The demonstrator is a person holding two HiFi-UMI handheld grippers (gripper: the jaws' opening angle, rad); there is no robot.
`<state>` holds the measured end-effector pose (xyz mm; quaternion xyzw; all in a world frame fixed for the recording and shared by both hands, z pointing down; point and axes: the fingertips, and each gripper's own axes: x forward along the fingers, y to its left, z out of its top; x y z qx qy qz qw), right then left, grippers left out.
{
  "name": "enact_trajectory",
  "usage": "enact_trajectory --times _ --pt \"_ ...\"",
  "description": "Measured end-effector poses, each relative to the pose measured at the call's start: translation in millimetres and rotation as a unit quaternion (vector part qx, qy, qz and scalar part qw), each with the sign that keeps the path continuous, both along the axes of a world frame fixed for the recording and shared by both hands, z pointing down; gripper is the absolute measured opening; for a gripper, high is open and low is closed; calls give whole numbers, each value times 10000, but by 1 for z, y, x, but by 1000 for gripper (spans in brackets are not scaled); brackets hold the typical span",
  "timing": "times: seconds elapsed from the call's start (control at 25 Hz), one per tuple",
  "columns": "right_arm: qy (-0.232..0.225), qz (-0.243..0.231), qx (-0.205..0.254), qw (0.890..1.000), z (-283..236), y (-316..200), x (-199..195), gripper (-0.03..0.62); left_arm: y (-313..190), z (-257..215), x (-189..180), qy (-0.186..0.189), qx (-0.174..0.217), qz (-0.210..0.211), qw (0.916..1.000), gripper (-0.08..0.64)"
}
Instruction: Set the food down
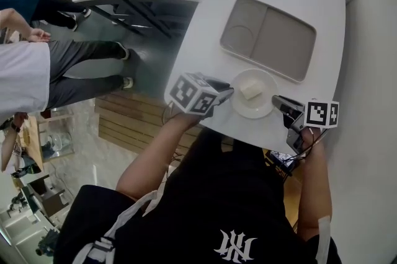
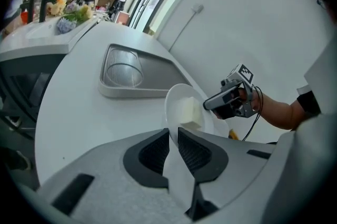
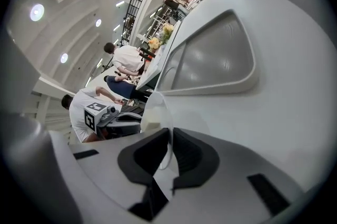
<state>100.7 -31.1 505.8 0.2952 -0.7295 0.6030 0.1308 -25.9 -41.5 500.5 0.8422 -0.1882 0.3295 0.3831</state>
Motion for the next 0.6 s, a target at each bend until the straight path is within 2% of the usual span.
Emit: enact_trajectory --times 0.24,0.6 --pt "134 136 294 9994 -22 -26 15 25 -27 -20 15 86 313 131 9994 51" --pt "310 337 544 9975 -36 -94 43 26 -99 -34 43 55 658 364 9972 51"
